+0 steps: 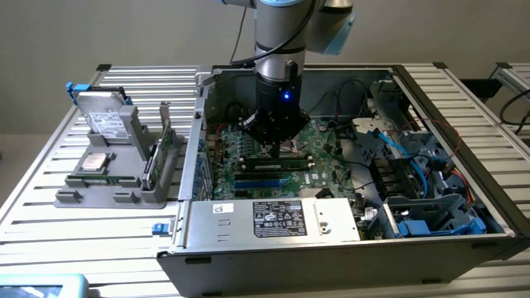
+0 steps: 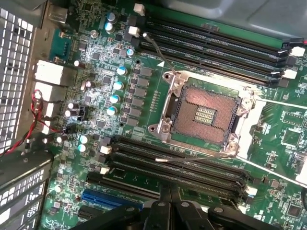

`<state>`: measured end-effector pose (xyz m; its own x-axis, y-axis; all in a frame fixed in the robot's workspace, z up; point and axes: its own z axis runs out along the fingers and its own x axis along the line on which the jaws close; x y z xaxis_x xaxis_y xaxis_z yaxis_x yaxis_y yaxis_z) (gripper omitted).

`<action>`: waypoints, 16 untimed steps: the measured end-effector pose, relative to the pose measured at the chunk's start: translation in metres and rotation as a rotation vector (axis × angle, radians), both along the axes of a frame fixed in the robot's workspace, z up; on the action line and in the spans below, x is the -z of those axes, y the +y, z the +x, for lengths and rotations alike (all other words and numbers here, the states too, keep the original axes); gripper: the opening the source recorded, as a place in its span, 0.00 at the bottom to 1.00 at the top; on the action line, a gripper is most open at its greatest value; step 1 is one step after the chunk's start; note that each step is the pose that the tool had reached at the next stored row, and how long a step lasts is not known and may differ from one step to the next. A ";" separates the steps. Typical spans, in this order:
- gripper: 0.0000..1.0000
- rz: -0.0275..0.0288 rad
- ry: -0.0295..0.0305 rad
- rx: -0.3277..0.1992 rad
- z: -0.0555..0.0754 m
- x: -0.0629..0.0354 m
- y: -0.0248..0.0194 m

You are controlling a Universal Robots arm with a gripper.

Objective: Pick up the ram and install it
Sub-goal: 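Press down the ram until it locks into place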

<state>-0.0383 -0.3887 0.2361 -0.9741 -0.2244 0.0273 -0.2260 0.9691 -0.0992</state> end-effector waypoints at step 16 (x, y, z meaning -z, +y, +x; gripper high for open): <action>0.11 -0.0154 -0.0127 0.165 0.000 -0.0002 0.0000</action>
<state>-0.0382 -0.3887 0.2362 -0.9980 -0.0608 0.0169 -0.0623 0.9913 -0.1162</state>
